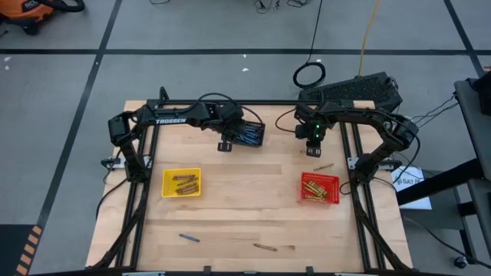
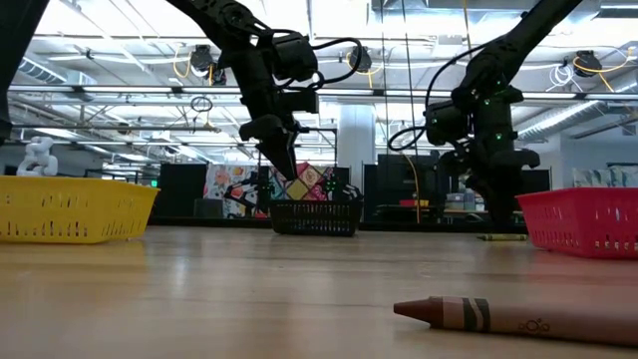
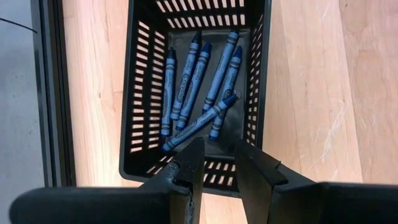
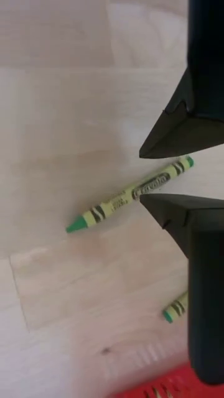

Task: Sort crayons
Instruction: Put the green crayon into the red bin, then put the brown crayon into the yellow bin

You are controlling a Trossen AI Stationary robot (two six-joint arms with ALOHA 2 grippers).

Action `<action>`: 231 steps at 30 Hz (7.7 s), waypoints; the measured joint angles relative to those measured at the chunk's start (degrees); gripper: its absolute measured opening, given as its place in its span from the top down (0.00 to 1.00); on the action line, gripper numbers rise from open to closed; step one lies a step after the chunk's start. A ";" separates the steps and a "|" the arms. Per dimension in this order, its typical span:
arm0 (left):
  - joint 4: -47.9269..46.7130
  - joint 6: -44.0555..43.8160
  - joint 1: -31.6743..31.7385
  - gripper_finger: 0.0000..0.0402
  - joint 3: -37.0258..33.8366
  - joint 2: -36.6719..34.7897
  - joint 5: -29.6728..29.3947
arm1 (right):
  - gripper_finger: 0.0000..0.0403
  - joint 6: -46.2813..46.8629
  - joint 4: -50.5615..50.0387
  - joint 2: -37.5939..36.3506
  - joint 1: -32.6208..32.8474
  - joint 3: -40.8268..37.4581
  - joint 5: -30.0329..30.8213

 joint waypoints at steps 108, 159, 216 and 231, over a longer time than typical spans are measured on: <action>3.20 -0.26 -2.28 0.79 0.00 0.00 -0.02 | 0.79 66.47 -7.45 -21.52 47.31 -7.56 -5.13; 30.58 -36.10 -43.47 0.79 4.49 12.05 0.54 | 0.73 72.63 -6.43 -21.48 47.28 -7.54 -1.85; 15.35 -47.68 -49.86 0.98 18.94 32.28 -6.55 | 0.73 75.62 -3.43 -21.52 47.30 -7.52 -1.85; 0.11 -40.16 -47.33 1.00 18.94 19.82 -12.46 | 0.73 70.42 -3.43 -21.52 47.30 -7.52 -1.86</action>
